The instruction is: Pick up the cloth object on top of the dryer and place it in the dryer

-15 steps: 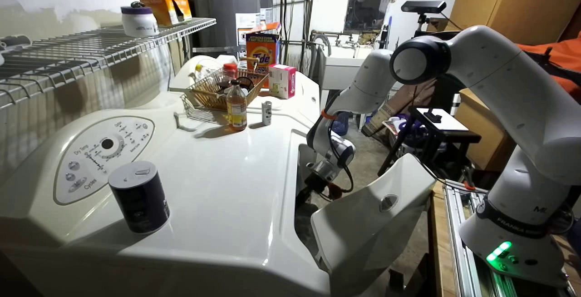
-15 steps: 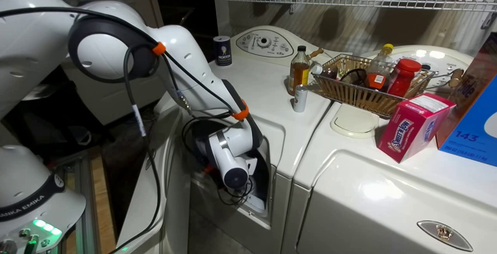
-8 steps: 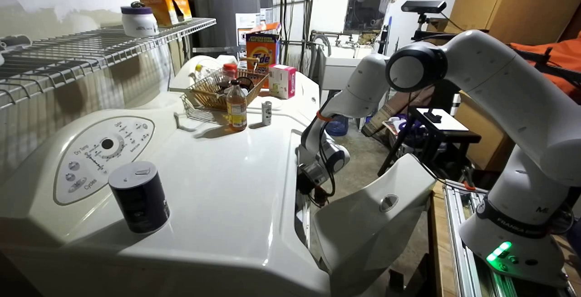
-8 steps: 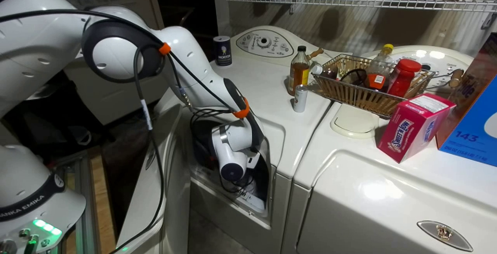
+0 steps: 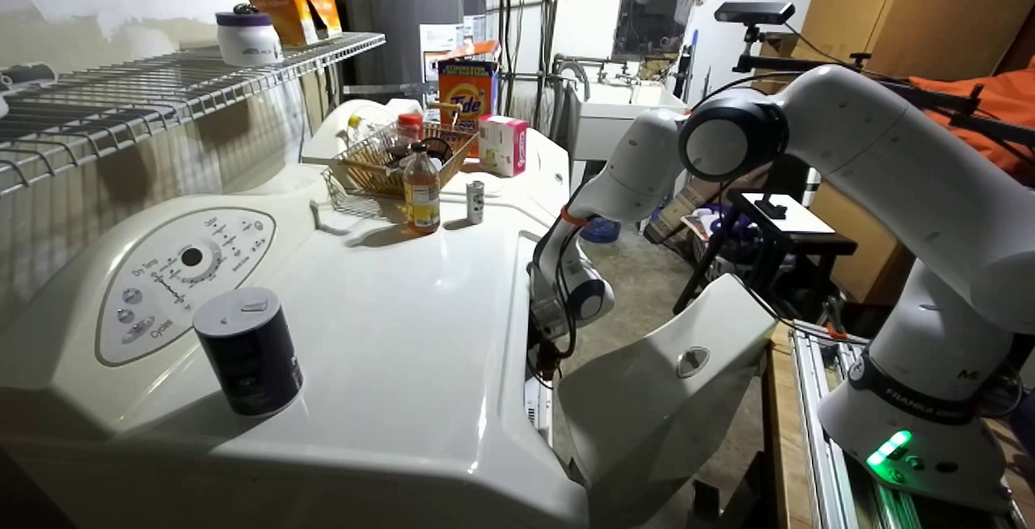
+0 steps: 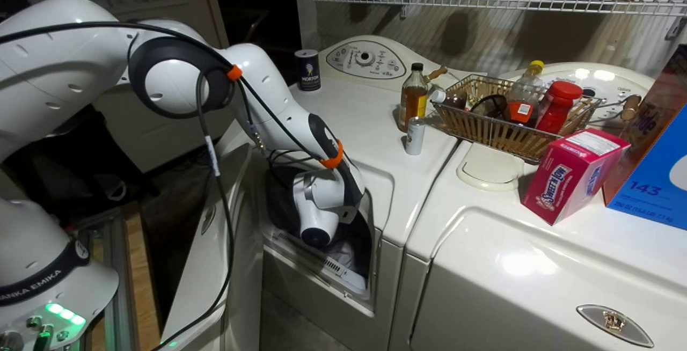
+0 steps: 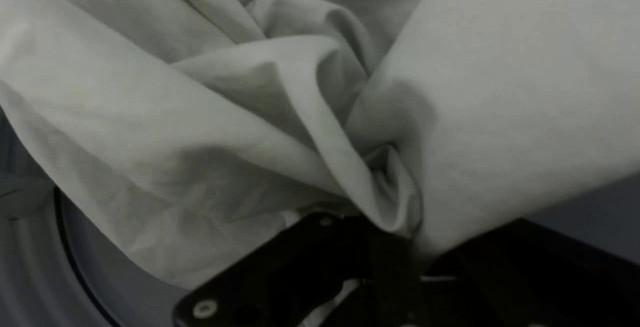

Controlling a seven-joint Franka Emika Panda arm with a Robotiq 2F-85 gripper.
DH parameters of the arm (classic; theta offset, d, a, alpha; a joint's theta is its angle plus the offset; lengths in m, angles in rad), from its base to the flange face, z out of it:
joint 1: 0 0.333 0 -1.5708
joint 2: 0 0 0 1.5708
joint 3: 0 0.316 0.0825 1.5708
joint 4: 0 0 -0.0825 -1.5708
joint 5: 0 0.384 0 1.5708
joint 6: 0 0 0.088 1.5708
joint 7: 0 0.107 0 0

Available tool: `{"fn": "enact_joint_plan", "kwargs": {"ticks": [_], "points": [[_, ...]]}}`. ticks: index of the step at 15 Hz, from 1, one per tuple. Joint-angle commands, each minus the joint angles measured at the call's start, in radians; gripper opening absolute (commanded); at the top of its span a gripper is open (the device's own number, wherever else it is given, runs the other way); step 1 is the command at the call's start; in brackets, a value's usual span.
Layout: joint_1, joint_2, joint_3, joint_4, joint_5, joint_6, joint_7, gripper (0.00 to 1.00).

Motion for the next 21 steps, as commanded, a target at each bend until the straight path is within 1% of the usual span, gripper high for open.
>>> {"fn": "enact_joint_plan", "kwargs": {"ticks": [1,4,6,10,12,13,15,16,19,21], "points": [[0.012,0.058,-0.028,0.054,0.056,-0.130,-0.021,0.02],[0.023,0.084,-0.044,0.077,0.070,-0.170,-0.030,0.02],[0.042,0.097,-0.060,0.091,0.043,-0.170,-0.015,0.36],[0.094,0.103,-0.092,0.096,0.054,-0.103,-0.098,0.62],[0.130,0.096,-0.108,0.090,0.071,-0.018,-0.121,0.76],[0.136,0.096,-0.111,0.088,0.078,0.004,-0.127,0.84],[0.149,0.089,-0.122,0.080,0.080,0.054,-0.147,0.97],[0.155,0.085,-0.127,0.076,0.077,0.085,-0.151,1.00],[0.176,0.066,-0.155,0.046,0.040,0.173,-0.154,1.00],[0.180,0.059,-0.174,0.016,0.001,0.187,-0.178,1.00]]}}
